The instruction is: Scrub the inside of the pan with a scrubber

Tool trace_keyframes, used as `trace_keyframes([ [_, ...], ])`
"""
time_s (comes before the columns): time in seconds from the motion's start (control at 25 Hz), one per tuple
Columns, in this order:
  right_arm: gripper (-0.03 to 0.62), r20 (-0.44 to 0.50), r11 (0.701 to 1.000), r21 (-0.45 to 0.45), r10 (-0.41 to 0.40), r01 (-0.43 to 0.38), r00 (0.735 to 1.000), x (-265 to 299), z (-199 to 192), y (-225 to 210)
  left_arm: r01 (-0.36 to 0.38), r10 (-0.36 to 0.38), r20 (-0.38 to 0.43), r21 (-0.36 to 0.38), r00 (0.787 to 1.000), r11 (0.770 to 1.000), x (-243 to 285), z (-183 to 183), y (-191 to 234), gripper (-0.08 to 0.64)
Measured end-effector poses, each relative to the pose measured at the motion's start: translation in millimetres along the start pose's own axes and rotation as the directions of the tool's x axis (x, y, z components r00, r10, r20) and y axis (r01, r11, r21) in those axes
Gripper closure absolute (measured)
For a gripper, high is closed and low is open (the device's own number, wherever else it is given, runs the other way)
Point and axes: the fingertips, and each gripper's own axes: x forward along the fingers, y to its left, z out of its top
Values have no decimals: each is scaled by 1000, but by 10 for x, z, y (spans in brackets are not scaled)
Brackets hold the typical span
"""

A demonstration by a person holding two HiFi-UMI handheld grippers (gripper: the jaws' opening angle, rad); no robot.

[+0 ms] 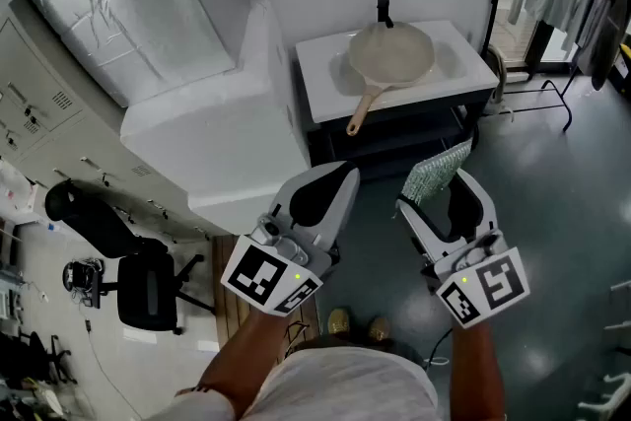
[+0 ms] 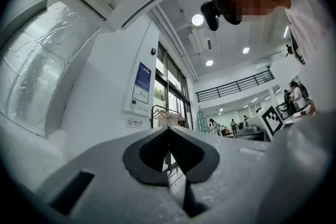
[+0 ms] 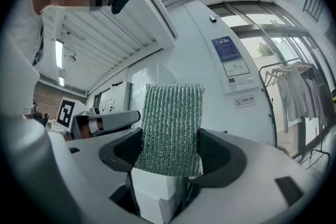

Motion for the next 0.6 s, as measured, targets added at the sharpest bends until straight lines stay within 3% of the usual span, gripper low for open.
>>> trace_keyframes([
  [0.6, 253, 17, 1000, 3, -21, 21, 1000, 165, 10, 5, 2, -2, 11, -2, 1000, 1000, -52, -2, 243, 545],
])
